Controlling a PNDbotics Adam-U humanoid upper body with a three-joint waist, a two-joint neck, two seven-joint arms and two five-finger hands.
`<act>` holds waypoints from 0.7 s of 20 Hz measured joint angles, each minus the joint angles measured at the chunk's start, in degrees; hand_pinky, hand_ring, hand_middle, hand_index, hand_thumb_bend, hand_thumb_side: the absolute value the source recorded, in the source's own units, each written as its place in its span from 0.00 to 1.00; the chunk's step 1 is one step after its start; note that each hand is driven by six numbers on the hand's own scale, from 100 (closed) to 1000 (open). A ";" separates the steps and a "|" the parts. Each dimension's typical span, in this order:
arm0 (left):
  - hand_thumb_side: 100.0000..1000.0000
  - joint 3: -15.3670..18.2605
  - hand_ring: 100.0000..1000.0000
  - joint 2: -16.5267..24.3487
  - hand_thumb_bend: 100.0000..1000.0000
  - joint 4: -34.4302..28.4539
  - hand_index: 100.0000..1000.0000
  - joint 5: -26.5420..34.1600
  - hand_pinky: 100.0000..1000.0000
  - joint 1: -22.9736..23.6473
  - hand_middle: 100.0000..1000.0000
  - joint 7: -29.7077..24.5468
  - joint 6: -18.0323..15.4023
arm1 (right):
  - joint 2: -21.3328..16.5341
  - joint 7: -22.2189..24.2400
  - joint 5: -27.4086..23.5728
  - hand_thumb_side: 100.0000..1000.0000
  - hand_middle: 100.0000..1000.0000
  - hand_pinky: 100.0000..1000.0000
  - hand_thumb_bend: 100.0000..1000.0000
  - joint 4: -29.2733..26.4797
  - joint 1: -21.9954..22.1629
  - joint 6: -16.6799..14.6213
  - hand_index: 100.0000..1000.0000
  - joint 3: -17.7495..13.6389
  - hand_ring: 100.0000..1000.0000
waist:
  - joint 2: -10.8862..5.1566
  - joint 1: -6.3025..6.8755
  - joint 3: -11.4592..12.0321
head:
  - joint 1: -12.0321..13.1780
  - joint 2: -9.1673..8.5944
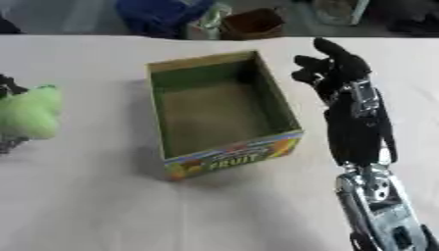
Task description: Pick up objects on the table and place them in the box.
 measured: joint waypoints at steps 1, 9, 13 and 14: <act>0.21 0.26 0.32 -0.88 0.00 0.10 0.41 0.19 0.25 -0.98 0.24 -0.31 0.25 | -0.01 0.02 -0.03 0.98 0.49 0.73 0.00 0.00 0.00 -0.04 0.85 0.00 0.79 | 0.00 0.05 -0.10 | 0.37 0.00; 0.24 1.51 0.30 -6.74 0.00 3.15 0.37 -1.43 0.25 -9.42 0.23 0.21 2.63 | -0.02 0.06 -1.00 0.98 0.49 0.73 0.00 0.00 -1.04 -0.10 0.85 0.08 0.78 | -0.01 0.27 -1.48 | 2.66 0.01; 0.25 1.52 0.30 -8.91 0.00 6.22 0.36 -3.78 0.25 -13.04 0.22 1.39 2.82 | 0.00 0.14 -2.27 0.98 0.49 0.72 0.00 0.00 -2.53 -0.27 0.84 0.49 0.78 | -0.05 0.28 -2.80 | 3.61 0.01; 0.25 1.51 0.30 -9.53 0.00 7.15 0.36 -4.34 0.25 -13.78 0.23 1.62 2.62 | 0.02 0.22 -2.73 0.98 0.49 0.72 0.00 0.00 -3.13 -0.40 0.84 0.70 0.78 | -0.06 0.26 -3.33 | 3.91 0.00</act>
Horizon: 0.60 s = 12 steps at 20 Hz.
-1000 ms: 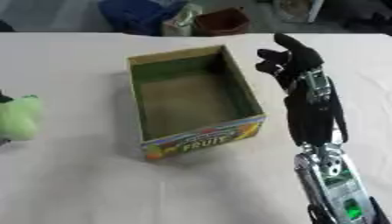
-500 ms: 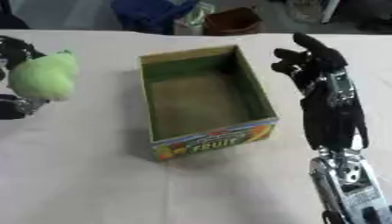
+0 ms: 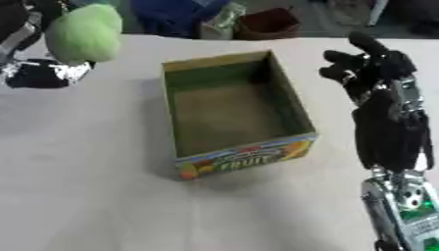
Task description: Pick up objects on the table and place them in the box.
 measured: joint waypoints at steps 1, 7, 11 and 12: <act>0.25 -0.01 0.30 -0.65 0.00 0.98 0.36 -0.49 0.26 -0.64 0.22 0.25 -0.27 | 0.05 0.04 -0.55 0.98 0.49 0.72 0.00 0.00 -0.60 -0.12 0.84 0.14 0.77 | -0.02 -0.02 -0.59 | 0.32 0.00; 0.26 0.30 0.29 -4.13 0.00 6.85 0.35 -1.47 0.27 -3.21 0.22 1.80 -3.55 | 1.19 0.62 -4.34 0.98 0.50 0.71 0.00 0.00 -3.88 -0.92 0.83 1.30 0.77 | -0.22 -0.46 -4.11 | 2.81 -0.02; 0.26 1.46 0.28 -5.43 0.00 10.74 0.34 -1.25 0.25 -3.86 0.21 2.52 -6.02 | 1.81 1.29 -6.50 0.98 0.50 0.71 0.00 0.00 -5.45 -1.08 0.83 1.86 0.76 | -0.36 -0.74 -5.26 | 3.74 -0.02; 0.26 1.72 0.28 -5.72 0.00 11.74 0.34 -1.09 0.25 -3.97 0.21 2.84 -6.65 | 2.06 1.50 -6.99 0.98 0.50 0.71 0.00 0.00 -5.82 -1.07 0.83 2.02 0.76 | -0.39 -0.79 -5.51 | 3.90 -0.02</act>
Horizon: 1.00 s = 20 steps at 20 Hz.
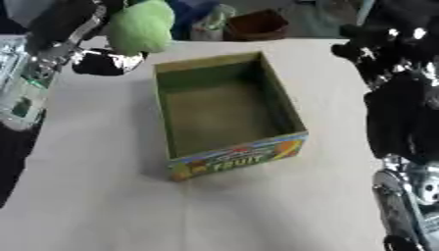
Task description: Pick up objects on the table and place them in the box.
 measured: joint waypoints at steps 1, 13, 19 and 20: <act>0.27 0.26 0.28 -0.35 0.00 0.99 0.33 0.19 0.24 -0.22 0.20 0.39 -0.66 | 0.18 0.25 -0.48 0.98 0.50 0.71 0.00 0.00 -0.36 0.04 0.82 0.20 0.76 | -0.03 0.00 -0.27 | 0.16 0.00; 0.24 0.90 0.31 -2.39 0.00 11.19 0.34 -2.22 0.27 -2.31 0.23 9.22 -9.38 | 1.53 3.57 -4.84 0.98 0.50 0.71 0.00 0.00 -3.62 0.78 0.82 2.24 0.76 | -0.27 0.49 -2.41 | 1.37 0.03; 0.22 0.92 0.35 -3.60 0.00 14.43 0.41 -10.78 0.30 -2.48 0.25 9.00 -13.40 | 2.82 4.72 -5.37 0.98 0.50 0.71 0.00 0.00 -3.69 1.72 0.83 3.03 0.76 | -0.26 0.41 -3.56 | 3.13 0.04; 0.22 0.93 0.35 -3.84 0.00 14.88 0.41 -12.29 0.30 -2.61 0.25 9.11 -14.13 | 2.98 4.84 -5.42 0.98 0.50 0.71 0.00 0.00 -3.73 1.83 0.83 3.14 0.76 | -0.25 0.41 -3.75 | 3.45 0.04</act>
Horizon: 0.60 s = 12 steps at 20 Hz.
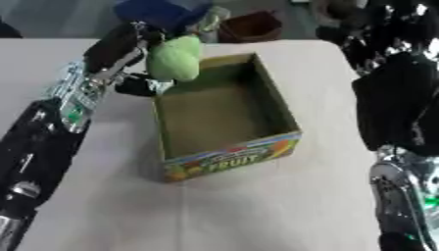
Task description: Pick up objects on the table and place them in the box.
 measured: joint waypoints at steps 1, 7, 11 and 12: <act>0.22 0.01 0.35 -0.13 0.00 0.44 0.42 -1.41 0.31 -0.16 0.26 0.19 -0.68 | 0.11 0.12 -0.03 0.98 0.50 0.71 0.00 0.00 -0.12 0.11 0.83 0.15 0.76 | 0.01 0.00 -0.24 | 0.32 0.00; 0.18 0.46 0.38 -0.53 0.00 1.91 0.45 -7.68 0.34 -0.99 0.28 2.52 -3.57 | 0.51 0.72 -0.62 0.98 0.50 0.71 0.00 0.00 -0.47 0.40 0.83 0.56 0.76 | 0.07 0.02 -1.43 | 1.99 -0.03; 0.17 0.39 0.38 -0.54 0.00 2.54 0.47 -10.54 0.34 -1.31 0.29 3.10 -4.63 | 0.81 0.92 -1.04 0.97 0.50 0.71 0.00 0.00 -0.48 0.50 0.83 0.60 0.76 | 0.07 0.17 -1.60 | 2.40 -0.03; 0.21 0.37 0.37 -0.54 0.00 2.67 0.46 -11.06 0.34 -1.35 0.28 2.87 -4.57 | 0.95 0.93 -1.12 0.97 0.50 0.72 0.00 0.00 -0.55 0.50 0.83 0.62 0.76 | 0.07 0.24 -1.77 | 2.48 -0.03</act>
